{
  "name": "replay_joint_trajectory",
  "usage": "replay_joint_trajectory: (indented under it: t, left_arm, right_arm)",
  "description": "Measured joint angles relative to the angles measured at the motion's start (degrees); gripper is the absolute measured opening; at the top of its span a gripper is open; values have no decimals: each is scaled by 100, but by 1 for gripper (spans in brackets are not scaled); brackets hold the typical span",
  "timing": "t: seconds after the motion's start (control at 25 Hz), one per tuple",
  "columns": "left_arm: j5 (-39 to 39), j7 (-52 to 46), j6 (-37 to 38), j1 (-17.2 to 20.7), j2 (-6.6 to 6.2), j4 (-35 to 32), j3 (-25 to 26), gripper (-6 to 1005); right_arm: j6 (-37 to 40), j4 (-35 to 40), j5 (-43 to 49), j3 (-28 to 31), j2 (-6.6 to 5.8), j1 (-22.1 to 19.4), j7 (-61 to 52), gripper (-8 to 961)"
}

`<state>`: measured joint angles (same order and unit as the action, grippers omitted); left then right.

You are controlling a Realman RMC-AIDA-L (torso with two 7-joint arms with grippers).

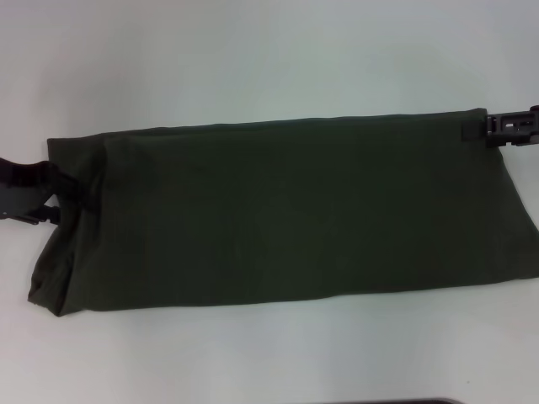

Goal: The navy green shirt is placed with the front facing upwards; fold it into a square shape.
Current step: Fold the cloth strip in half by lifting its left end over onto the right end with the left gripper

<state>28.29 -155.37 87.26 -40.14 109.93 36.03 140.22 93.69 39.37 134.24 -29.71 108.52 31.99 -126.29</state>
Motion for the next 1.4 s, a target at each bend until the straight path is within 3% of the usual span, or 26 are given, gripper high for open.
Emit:
replay_joint_trajectory:
  t: [0.32, 0.8, 1.4]
  left_arm:
    - [4, 10, 58, -38, 35, 0, 26, 535]
    - [-6, -75, 113, -24, -109, 1, 171, 522]
    - [-30, -102, 119, 37, -116, -83, 176, 507]
  right_arm:
    - [2, 0, 10, 0, 2, 5, 12, 928]
    - [-15, 0, 24, 0, -5, -1, 17, 928]
    - [7, 0, 24, 1, -6, -9, 10, 928]
